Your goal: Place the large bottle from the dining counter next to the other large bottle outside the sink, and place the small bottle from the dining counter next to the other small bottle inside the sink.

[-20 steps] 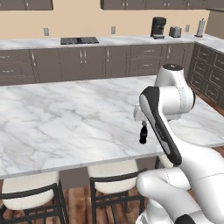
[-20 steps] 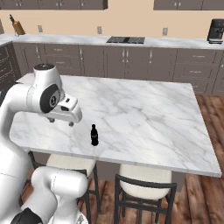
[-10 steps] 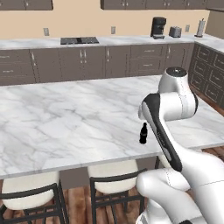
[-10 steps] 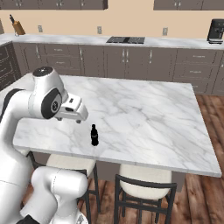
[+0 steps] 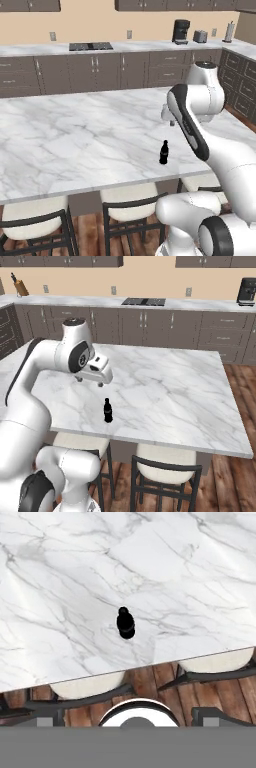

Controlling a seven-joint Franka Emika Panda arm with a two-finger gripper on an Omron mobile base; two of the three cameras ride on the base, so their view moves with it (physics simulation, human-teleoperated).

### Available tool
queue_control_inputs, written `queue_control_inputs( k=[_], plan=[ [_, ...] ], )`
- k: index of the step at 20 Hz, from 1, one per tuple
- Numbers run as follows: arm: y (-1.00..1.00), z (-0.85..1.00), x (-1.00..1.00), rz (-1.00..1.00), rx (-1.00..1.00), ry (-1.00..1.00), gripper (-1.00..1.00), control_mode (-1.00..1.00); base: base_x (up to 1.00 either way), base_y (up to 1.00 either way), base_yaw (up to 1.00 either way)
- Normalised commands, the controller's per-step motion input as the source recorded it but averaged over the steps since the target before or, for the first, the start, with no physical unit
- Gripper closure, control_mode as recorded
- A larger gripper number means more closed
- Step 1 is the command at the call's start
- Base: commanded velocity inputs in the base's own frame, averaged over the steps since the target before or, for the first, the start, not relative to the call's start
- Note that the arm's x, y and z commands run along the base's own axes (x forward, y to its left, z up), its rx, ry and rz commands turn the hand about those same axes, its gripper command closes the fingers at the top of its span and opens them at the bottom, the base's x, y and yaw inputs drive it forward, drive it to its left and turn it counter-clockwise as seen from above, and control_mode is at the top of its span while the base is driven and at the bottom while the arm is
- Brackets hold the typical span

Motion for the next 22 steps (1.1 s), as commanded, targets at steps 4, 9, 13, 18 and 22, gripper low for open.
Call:
queue_control_inputs(
  k=[4,9,13,18,22],
  plan=[
    [0.00,-0.04,0.61,-0.03,0.00,0.03,-1.00,-1.00,0.00,0.00,0.00],
    [-0.09,-0.23,0.47,-0.07,-0.01,0.00,-1.00,-1.00,0.00,0.00,0.00],
    [-0.16,-0.35,0.03,-0.12,0.00,-0.04,-1.00,-1.00,0.00,0.00,0.00],
    [-0.08,-0.28,0.00,-0.09,0.00,-0.15,-1.00,-1.00,0.00,0.00,0.00],
    [0.00,-0.02,0.00,-0.12,0.00,-0.15,-1.00,-1.00,0.00,0.00,0.00]
  ],
)
